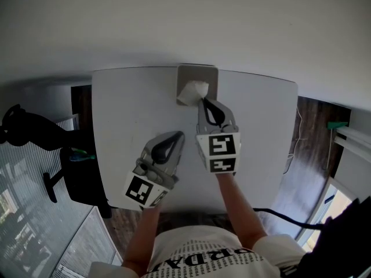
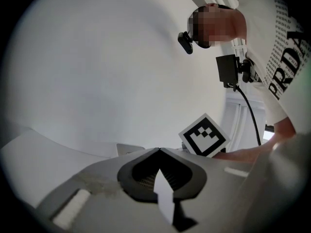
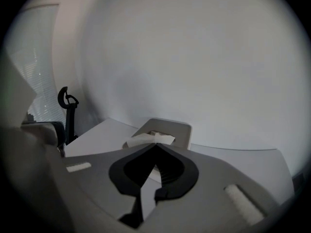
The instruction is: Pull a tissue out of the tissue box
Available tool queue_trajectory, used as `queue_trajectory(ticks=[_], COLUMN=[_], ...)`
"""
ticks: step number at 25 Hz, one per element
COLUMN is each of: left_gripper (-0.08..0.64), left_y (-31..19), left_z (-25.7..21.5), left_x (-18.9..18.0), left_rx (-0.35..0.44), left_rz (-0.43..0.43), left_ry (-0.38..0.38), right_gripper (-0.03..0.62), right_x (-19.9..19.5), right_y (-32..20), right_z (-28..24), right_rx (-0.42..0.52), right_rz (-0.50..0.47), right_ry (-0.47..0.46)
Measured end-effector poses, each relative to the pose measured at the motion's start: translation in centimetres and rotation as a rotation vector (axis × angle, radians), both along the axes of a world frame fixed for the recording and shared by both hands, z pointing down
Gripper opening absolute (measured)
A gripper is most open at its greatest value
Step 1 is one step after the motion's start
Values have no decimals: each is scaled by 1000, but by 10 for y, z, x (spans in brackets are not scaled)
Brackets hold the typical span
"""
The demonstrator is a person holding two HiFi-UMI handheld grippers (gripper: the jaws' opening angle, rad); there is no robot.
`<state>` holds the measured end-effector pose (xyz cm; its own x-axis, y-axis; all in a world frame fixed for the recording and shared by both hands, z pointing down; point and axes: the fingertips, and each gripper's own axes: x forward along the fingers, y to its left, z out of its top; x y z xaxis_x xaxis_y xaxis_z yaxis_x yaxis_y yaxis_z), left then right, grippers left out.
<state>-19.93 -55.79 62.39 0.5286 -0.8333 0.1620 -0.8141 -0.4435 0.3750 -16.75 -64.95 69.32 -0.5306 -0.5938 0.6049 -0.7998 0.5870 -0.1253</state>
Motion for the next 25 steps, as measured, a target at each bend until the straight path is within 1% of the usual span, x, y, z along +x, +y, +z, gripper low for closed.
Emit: queue_trajectory(ticks=[4, 13, 18, 25], left_gripper=[-3, -3, -3, -3], left_y=[-1, 19, 41, 80], left_z=[-13, -60, -87, -130], left_x=[0, 5, 8, 23], left_rx=[21, 98, 134, 176], left_rz=[-14, 6, 15, 49], left_ry=[12, -23, -39, -58], right_gripper=[9, 9, 9, 9], right_x=[-1, -1, 1, 9], right_y=[1, 19, 38, 82], right_z=[-13, -65, -101, -153], right_rx=[8, 61, 94, 150], right_rz=[-10, -40, -68, -98], right_ry=[-17, -59, -78, -90])
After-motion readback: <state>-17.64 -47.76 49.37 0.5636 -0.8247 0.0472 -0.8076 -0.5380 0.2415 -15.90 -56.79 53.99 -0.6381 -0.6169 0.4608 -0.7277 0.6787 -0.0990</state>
